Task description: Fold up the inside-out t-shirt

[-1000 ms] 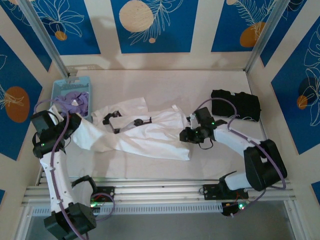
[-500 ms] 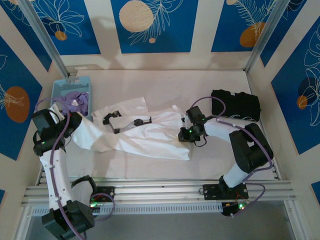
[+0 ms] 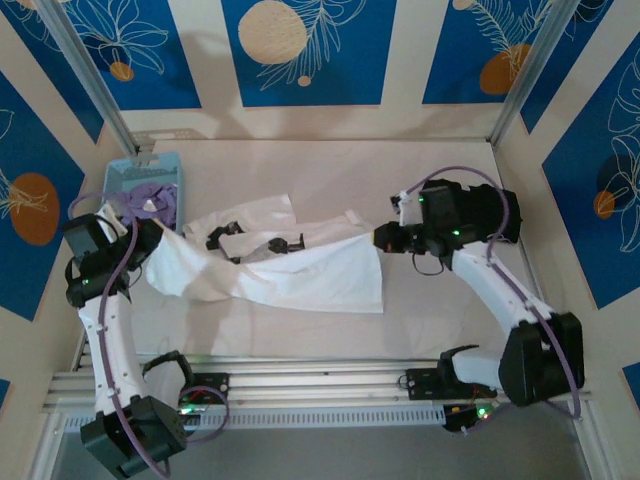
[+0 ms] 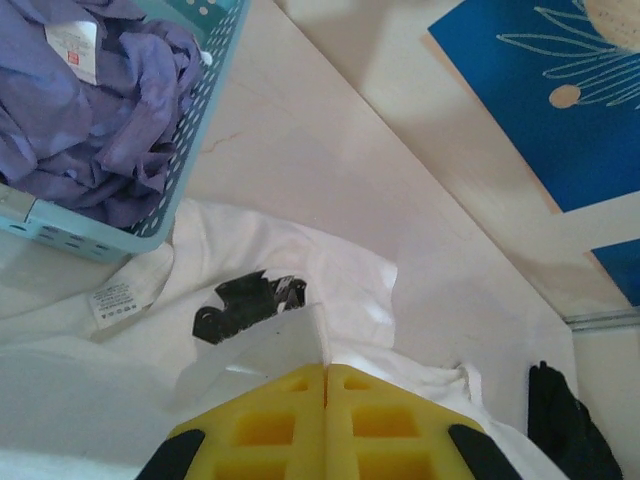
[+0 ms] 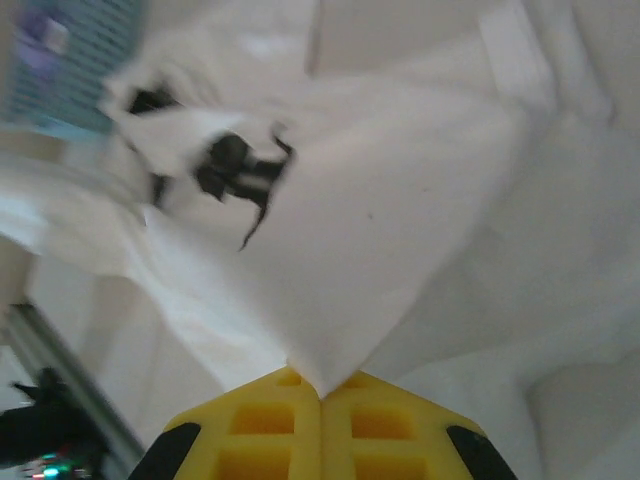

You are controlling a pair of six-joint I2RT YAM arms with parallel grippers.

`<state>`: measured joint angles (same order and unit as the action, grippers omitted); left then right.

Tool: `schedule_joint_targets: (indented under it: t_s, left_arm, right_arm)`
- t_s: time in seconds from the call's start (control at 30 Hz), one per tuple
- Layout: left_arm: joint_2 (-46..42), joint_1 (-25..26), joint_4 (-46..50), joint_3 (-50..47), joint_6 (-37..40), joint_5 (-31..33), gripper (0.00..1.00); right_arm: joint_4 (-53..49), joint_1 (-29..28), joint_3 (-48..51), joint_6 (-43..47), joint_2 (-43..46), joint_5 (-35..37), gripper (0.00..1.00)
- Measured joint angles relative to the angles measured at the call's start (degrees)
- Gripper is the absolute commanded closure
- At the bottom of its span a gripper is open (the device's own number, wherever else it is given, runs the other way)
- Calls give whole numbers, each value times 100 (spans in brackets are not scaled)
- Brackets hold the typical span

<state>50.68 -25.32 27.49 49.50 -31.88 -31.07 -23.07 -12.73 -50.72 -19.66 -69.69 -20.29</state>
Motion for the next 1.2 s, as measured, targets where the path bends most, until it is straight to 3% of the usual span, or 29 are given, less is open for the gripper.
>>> schedule_joint_targets:
  t_s: [0.2, 0.4, 0.57, 0.77, 0.87, 1.07, 1.2]
  left_arm:
    - [160, 2, -223, 420, -122, 2, 100]
    - [232, 2, -308, 442, -168, 7, 100]
    - [238, 2, -310, 439, -166, 26, 100]
    - [247, 2, -310, 398, -162, 24, 100]
    - [256, 2, -310, 380, -162, 24, 100]
    - [310, 2, -313, 350, -142, 24, 100]
    - [315, 2, -313, 337, -98, 22, 100]
  right_arm:
    - [127, 389, -4, -31, 304, -1106, 100]
    - [249, 398, 105, -136, 26, -1545, 100]
    - [317, 315, 111, -326, -614, -1268, 100]
    - [442, 229, -579, -380, -2402, -938, 100]
    - [446, 262, -883, -367, -2975, -758, 93]
    - [372, 352, -1014, -254, -3163, -372, 75]
    - [317, 365, -785, -127, -2835, -90, 70]
